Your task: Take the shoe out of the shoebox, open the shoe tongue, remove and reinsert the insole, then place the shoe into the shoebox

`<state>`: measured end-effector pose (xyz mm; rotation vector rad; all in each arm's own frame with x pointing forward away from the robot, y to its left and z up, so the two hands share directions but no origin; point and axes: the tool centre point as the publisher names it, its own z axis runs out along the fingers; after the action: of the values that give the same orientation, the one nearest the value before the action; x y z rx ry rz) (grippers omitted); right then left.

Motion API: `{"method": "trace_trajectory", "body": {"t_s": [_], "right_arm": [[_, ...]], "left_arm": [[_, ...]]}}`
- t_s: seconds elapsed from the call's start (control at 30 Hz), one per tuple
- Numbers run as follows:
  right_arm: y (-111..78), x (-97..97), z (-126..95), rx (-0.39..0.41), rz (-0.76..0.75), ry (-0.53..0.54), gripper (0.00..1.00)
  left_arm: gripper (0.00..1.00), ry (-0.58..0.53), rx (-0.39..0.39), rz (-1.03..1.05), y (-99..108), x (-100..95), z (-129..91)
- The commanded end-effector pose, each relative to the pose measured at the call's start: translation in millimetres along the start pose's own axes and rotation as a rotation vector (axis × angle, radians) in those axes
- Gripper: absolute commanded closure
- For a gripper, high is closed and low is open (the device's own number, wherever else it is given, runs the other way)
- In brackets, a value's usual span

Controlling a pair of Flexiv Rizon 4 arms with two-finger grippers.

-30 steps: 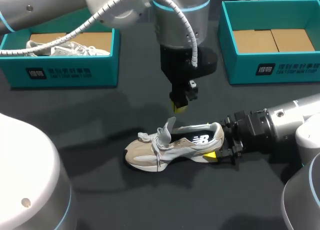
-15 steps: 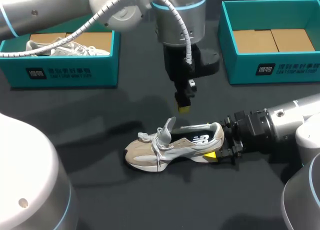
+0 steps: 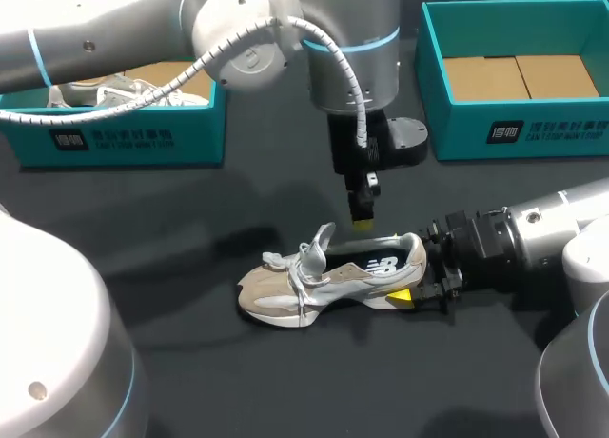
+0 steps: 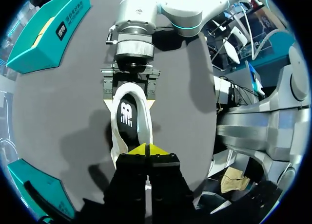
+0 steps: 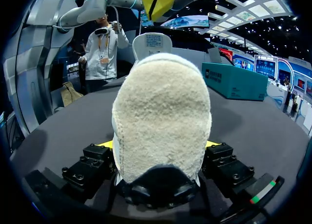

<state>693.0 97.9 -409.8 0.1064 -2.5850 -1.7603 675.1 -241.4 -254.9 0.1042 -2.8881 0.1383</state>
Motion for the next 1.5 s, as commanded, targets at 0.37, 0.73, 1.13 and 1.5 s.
{"method": "trace_trajectory", "body": {"t_s": [0.37, 0.73, 1.13, 1.5], "right_arm": [[-1.0, -0.4, 1, 0.003, 0.001, 0.000, 1.00], [-1.0, -0.4, 1, 0.003, 0.001, 0.000, 1.00], [-1.0, -0.4, 1, 0.003, 0.001, 0.000, 1.00], [-1.0, -0.4, 1, 0.003, 0.001, 0.000, 1.00]], "left_arm": [[1.00, 0.017, -0.018, 0.017, -16, -10.6, 34], [1.00, 0.028, -0.044, 0.003, -19, -13.6, 70], [1.00, 0.076, -0.108, -0.036, -14, -18.2, 102], [1.00, 0.143, -0.146, -0.016, 13, -19.6, 116]]}}
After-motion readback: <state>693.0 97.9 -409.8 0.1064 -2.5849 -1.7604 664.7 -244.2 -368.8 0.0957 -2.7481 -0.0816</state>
